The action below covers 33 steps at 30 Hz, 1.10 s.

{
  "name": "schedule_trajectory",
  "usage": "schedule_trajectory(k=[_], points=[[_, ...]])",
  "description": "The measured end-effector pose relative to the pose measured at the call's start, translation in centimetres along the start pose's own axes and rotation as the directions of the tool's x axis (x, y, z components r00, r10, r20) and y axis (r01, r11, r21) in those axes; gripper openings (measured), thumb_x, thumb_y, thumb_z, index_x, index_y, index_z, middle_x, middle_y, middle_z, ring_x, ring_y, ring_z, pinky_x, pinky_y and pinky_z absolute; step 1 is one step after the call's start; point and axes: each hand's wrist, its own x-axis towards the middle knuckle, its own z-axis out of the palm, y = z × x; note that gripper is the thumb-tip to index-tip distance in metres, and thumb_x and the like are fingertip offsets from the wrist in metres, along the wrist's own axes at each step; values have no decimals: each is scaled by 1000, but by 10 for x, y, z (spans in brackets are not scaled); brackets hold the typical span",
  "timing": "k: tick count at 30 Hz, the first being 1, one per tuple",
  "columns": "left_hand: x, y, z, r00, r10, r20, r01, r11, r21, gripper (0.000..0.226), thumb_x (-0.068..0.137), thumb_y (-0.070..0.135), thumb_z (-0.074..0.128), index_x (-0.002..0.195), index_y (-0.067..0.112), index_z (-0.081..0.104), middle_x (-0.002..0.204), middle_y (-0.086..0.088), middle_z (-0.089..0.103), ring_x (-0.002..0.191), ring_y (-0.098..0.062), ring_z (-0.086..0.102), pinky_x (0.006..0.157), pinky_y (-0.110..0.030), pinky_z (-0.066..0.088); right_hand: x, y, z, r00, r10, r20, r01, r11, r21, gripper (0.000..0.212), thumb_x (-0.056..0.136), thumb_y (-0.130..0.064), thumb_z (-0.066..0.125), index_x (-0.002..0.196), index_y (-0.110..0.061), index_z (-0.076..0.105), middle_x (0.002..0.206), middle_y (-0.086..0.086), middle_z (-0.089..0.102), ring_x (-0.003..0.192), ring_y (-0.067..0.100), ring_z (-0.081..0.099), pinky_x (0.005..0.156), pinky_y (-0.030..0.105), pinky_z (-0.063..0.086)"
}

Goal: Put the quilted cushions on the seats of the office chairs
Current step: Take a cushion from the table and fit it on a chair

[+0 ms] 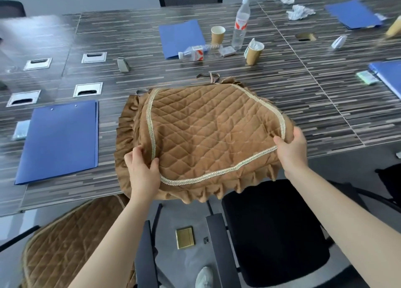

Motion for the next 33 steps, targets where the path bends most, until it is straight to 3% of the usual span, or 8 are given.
schedule_trajectory(k=[3, 7, 12, 15, 22, 25, 30, 33], points=[[-35, 2, 9, 998, 26, -64, -25, 999, 25, 45, 94, 11, 57, 137, 7, 42, 136, -10, 34, 123, -25, 43, 98, -27, 31, -8, 12, -22, 997, -81, 6, 81, 997, 9, 42, 93, -16, 56, 134, -15, 45, 123, -6, 52, 111, 13, 49, 101, 33, 38], [-81, 5, 24, 995, -2, -103, 2, 1000, 0, 45, 94, 12, 57, 137, 7, 42, 133, -10, 35, 122, -24, 42, 98, -27, 30, -8, 42, -55, 994, -105, 24, 103, 993, 65, 45, 91, -22, 58, 134, -18, 46, 131, 1, 55, 121, 20, 52, 105, 45, 42], [-162, 14, 50, 983, -18, -180, 22, 1000, 22, 48, 93, 13, 60, 136, 3, 42, 133, -13, 37, 123, -28, 43, 102, -27, 29, -7, 84, -114, 983, -169, 70, 156, 974, 166, 35, 91, -20, 58, 125, -16, 51, 122, 1, 61, 112, 19, 57, 101, 43, 45], [-219, 22, 73, 977, -113, -181, 117, 993, 13, 49, 93, 15, 61, 135, -1, 41, 131, -15, 40, 121, -29, 44, 97, -29, 32, -7, 103, -162, 959, -275, 72, 255, 945, 207, 18, 92, -12, 55, 110, -12, 55, 101, -1, 61, 87, 10, 58, 86, 32, 47], [-343, 53, 127, 965, -224, -135, 229, 973, 19, 54, 93, 16, 63, 138, -4, 40, 132, -18, 40, 120, -29, 44, 99, -31, 35, -9, 138, -287, 869, -480, 117, 462, 874, 149, 21, 98, -18, 50, 118, -18, 53, 96, -16, 57, 83, -4, 52, 75, -1, 36], [-367, 56, 137, 955, -286, -77, 288, 957, 19, 58, 91, 21, 66, 138, -3, 42, 133, -17, 43, 120, -30, 48, 102, -37, 40, -15, 151, -326, 816, -564, 126, 556, 826, 93, 17, 99, -24, 47, 115, -19, 53, 92, -24, 57, 85, -10, 54, 75, 4, 39], [-400, 55, 140, 883, -463, 80, 463, 886, 14, 53, 78, 22, 74, 124, 8, 53, 107, -6, 64, 97, -23, 62, 86, -40, 54, -22, 140, -369, 714, -687, 137, 683, 726, 79, 20, 98, -28, 48, 115, -17, 54, 80, 0, 64, 67, 18, 58, 65, 30, 49], [-418, 67, 145, 885, -410, 222, 391, 912, 125, 44, 82, 22, 66, 120, 7, 53, 108, -3, 63, 89, -17, 57, 80, -37, 54, -24, 126, -383, 664, -731, 159, 727, 681, 90, 23, 98, -29, 49, 116, -17, 54, 91, 1, 66, 75, 11, 60, 71, 27, 51]])
